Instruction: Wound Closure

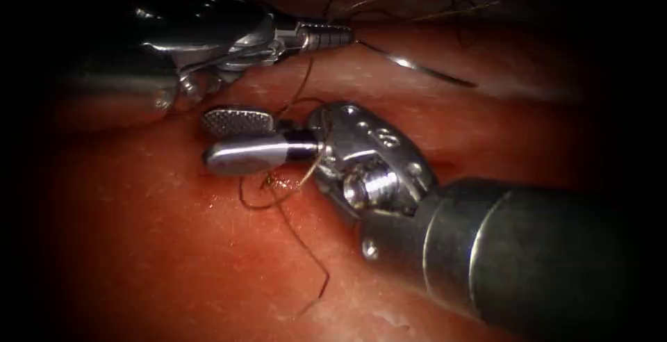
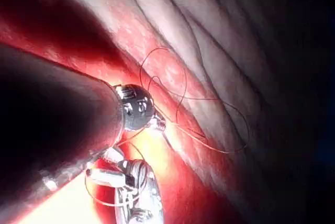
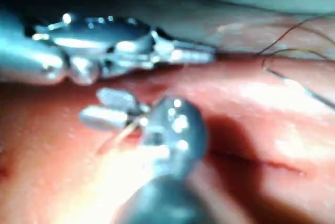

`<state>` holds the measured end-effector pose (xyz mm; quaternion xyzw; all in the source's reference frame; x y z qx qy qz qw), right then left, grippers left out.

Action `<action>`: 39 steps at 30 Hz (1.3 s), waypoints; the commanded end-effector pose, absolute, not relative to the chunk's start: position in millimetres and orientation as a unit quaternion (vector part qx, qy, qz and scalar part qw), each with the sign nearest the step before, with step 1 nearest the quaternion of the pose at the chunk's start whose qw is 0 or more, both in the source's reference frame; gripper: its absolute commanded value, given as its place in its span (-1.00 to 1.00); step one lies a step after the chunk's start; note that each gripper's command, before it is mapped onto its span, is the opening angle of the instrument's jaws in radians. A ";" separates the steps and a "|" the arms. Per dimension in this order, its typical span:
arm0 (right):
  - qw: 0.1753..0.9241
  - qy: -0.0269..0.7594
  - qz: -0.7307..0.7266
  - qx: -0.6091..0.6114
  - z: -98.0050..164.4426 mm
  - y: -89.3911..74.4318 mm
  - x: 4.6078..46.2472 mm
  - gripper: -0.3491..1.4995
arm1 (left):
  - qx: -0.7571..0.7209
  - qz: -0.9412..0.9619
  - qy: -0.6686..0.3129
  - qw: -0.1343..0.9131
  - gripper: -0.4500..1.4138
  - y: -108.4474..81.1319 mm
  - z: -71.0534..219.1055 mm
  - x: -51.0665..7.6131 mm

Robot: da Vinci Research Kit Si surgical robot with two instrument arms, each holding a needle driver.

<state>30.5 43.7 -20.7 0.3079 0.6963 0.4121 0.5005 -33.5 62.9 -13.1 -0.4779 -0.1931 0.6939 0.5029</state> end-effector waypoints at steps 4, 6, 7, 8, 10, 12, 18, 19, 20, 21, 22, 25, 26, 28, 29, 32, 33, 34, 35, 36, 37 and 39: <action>0.509 0.697 0.372 0.343 -20.0 43.1 30.4 -0.18 | -0.482 0.695 -0.201 0.495 -0.89 63.7 -11.1 -35.1; 0.522 0.687 0.357 0.359 -19.8 42.7 30.3 -0.18 | -0.486 0.692 -0.202 0.494 -0.89 64.0 -11.1 -35.2; 0.522 0.687 0.357 0.359 -19.8 42.7 30.3 -0.18 | -0.486 0.692 -0.202 0.494 -0.89 64.0 -11.1 -35.2; 0.528 0.681 0.350 0.367 -19.8 42.6 30.3 -0.18 | -0.487 0.691 -0.202 0.494 -0.89 64.1 -11.1 -35.3; 0.537 0.671 0.330 0.391 -19.8 42.5 30.2 -0.18 | -0.488 0.690 -0.202 0.494 -0.89 64.4 -11.0 -35.4; 0.543 0.665 0.316 0.404 -19.8 42.6 30.2 -0.18 | -0.489 0.690 -0.201 0.494 -0.89 64.4 -10.9 -35.4; 0.604 0.628 0.216 0.440 -19.8 42.6 30.4 -0.20 | -0.493 0.688 -0.202 0.493 -0.89 65.0 -10.8 -35.2; 0.604 0.628 0.216 0.440 -19.8 42.6 30.4 -0.20 | -0.493 0.688 -0.202 0.493 -0.89 65.0 -10.8 -35.2; 0.611 0.623 0.207 0.441 -19.8 42.6 30.5 -0.20 | -0.493 0.688 -0.202 0.493 -0.89 65.0 -10.8 -35.1; 0.622 0.618 0.191 0.442 -19.8 42.7 30.6 -0.20 | -0.494 0.688 -0.204 0.492 -0.89 65.0 -10.8 -35.1; 0.628 0.613 0.180 0.444 -19.9 42.8 30.7 -0.20 | -0.494 0.688 -0.204 0.492 -0.89 65.0 -10.8 -35.1; 0.658 0.590 0.124 0.451 -20.0 42.9 30.6 -0.18 | -0.496 0.686 -0.206 0.490 -0.89 64.9 -10.9 -35.0; 0.669 0.574 0.097 0.462 -20.1 42.9 30.6 -0.18 | -0.497 0.686 -0.206 0.490 -0.89 64.9 -11.0 -34.9; 0.678 0.561 0.073 0.470 -20.3 42.9 30.6 -0.18 | -0.497 0.686 -0.207 0.490 -0.89 64.9 -11.1 -34.8; 0.685 0.551 0.052 0.474 -20.5 43.1 30.6 -0.17 | -0.497 0.686 -0.208 0.489 -0.89 64.8 -11.3 -34.8; 0.690 0.545 0.030 0.475 -20.8 43.2 30.6 -0.17 | -0.497 0.686 -0.208 0.489 -0.89 64.5 -11.4 -34.7; 0.692 0.541 0.008 0.479 -20.9 43.2 30.6 -0.17 | -0.497 0.687 -0.210 0.487 -0.89 64.3 -11.4 -34.7; 0.693 0.535 -0.011 0.483 -20.9 43.1 30.7 -0.17 | -0.497 0.687 -0.212 0.486 -0.89 64.3 -11.4 -34.8; 0.704 0.518 -0.044 0.484 -20.8 43.0 30.9 -0.15 | -0.498 0.687 -0.213 0.485 -0.89 64.3 -11.5 -34.6; 0.704 0.518 -0.044 0.484 -20.8 43.0 30.9 -0.15 | -0.498 0.687 -0.213 0.485 -0.89 64.3 -11.5 -34.6; 0.707 0.514 -0.056 0.483 -20.8 43.0 30.9 -0.11 | -0.498 0.687 -0.213 0.485 -0.89 64.3 -11.6 -34.6; 0.712 0.502 -0.078 0.485 -20.9 42.8 31.1 -0.04 | -0.498 0.687 -0.215 0.484 -0.89 64.2 -11.7 -34.3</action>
